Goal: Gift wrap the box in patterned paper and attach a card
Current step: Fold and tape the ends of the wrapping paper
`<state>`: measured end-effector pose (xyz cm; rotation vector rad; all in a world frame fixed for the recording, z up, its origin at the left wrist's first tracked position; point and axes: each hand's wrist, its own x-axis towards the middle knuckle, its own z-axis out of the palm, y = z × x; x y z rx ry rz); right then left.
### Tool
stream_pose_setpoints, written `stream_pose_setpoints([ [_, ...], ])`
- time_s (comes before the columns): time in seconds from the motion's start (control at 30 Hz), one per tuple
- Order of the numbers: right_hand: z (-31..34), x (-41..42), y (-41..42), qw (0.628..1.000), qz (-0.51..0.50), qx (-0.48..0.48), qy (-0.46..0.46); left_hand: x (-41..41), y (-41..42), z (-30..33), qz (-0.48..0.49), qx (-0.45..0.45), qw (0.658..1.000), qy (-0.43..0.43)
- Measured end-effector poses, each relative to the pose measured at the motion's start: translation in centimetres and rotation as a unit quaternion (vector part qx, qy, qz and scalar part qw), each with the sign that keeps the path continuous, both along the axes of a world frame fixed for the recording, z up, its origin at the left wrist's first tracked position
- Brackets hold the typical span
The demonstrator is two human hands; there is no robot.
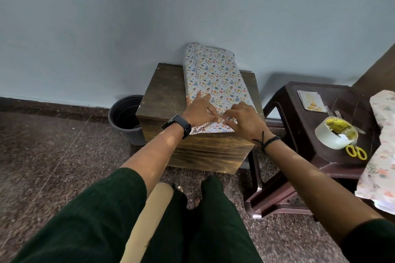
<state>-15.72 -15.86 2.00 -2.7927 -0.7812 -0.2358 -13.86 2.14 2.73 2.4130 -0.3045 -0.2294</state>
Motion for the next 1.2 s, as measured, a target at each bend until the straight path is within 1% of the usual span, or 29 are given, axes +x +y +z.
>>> stream_pose_setpoints([
  [0.17,0.5,0.3,0.3,1.0,0.014,-0.012,0.001,0.2,0.1,-0.1,-0.002,0.002,1.0,0.003],
  [0.33,2.2,1.3,0.8,0.992,0.005,-0.108,0.06,0.3,0.4,0.1,-0.035,0.028,0.999,0.014],
  [0.4,2.6,1.8,1.1,0.989,0.008,-0.127,0.074,0.3,0.6,0.1,-0.047,0.035,0.998,0.011],
  [0.57,2.9,2.5,1.5,0.988,0.009,-0.108,0.109,0.0,0.4,-0.4,-0.039,0.044,0.998,-0.026],
  [0.73,2.8,2.7,1.6,0.99,0.006,-0.094,0.11,-0.4,0.0,-0.7,-0.012,0.048,0.997,-0.061],
  [0.9,2.8,2.5,1.5,0.992,0.026,-0.083,0.09,-0.3,-0.5,-1.1,-0.003,0.093,0.991,-0.094],
  [1.0,2.5,2.3,1.3,0.994,0.05,-0.077,0.055,-0.1,-0.5,-1.4,-0.037,0.178,0.976,-0.123],
  [1.07,2.1,2.1,1.1,0.995,0.056,-0.073,0.039,0.1,-0.4,-1.7,-0.054,0.216,0.966,-0.133],
  [1.2,1.5,2.0,0.7,0.998,0.046,-0.045,0.02,0.1,-0.4,-2.0,-0.054,0.211,0.966,-0.137],
])
